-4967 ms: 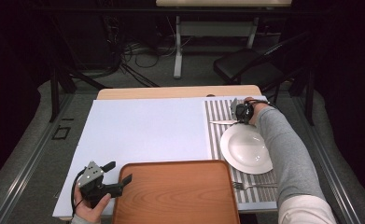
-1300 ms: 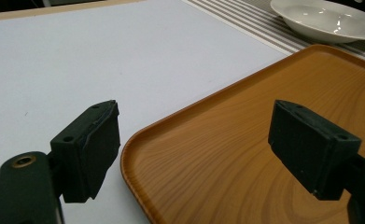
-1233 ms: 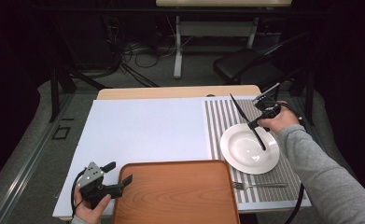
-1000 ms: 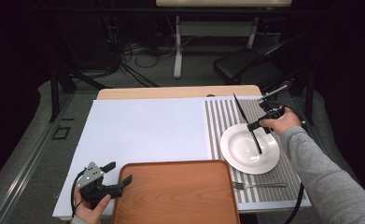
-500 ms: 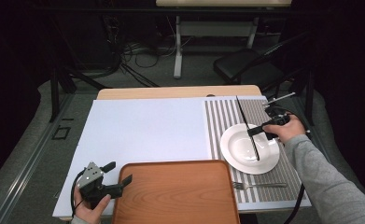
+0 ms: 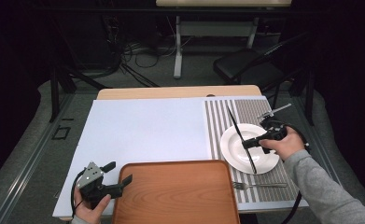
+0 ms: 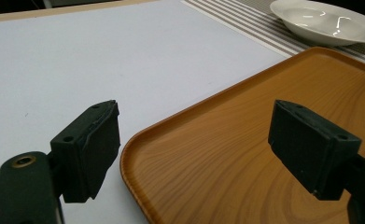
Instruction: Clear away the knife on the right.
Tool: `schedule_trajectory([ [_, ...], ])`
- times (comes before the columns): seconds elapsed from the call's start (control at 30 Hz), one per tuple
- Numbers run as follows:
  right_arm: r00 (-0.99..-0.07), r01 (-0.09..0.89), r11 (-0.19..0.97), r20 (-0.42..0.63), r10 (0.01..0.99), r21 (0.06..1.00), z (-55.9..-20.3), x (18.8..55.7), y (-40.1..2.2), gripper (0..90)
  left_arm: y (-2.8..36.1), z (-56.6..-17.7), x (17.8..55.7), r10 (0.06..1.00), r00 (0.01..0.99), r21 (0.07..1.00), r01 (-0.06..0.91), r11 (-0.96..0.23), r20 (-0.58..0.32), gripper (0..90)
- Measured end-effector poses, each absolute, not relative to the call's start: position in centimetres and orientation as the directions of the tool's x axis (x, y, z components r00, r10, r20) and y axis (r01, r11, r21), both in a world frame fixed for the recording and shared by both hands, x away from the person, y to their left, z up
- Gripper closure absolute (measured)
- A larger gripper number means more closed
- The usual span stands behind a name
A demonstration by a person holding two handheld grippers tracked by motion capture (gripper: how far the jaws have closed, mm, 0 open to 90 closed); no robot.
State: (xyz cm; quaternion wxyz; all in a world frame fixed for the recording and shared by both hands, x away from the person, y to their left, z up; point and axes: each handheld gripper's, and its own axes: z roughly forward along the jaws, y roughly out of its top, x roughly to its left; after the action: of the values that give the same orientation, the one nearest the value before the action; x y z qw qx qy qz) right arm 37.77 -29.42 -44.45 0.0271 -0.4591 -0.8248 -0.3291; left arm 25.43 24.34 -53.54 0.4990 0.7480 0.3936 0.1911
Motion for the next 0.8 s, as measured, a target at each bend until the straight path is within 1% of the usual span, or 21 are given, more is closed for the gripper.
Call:
schedule_trajectory([
  [0.27,-0.645,0.727,0.421,0.329,0.689,0.543,-44.4,35.0,-27.0,80.2,24.4,-53.5,25.4,0.781,0.615,0.898,0.396,-0.189,-0.107,16.9],
  [0.6,-0.728,0.658,0.490,0.318,0.607,0.571,-45.5,31.7,-23.1,80.2,24.4,-53.5,25.3,0.780,0.618,0.898,0.394,-0.194,-0.102,16.9],
  [0.73,-0.752,0.634,0.527,0.291,0.591,0.566,-45.8,30.8,-21.8,80.2,24.5,-53.5,25.3,0.779,0.619,0.899,0.392,-0.194,-0.102,16.9],
  [0.8,-0.756,0.632,0.547,0.281,0.591,0.549,-46.0,30.4,-21.3,80.2,24.5,-53.5,25.3,0.780,0.618,0.900,0.392,-0.193,-0.102,16.9],
])
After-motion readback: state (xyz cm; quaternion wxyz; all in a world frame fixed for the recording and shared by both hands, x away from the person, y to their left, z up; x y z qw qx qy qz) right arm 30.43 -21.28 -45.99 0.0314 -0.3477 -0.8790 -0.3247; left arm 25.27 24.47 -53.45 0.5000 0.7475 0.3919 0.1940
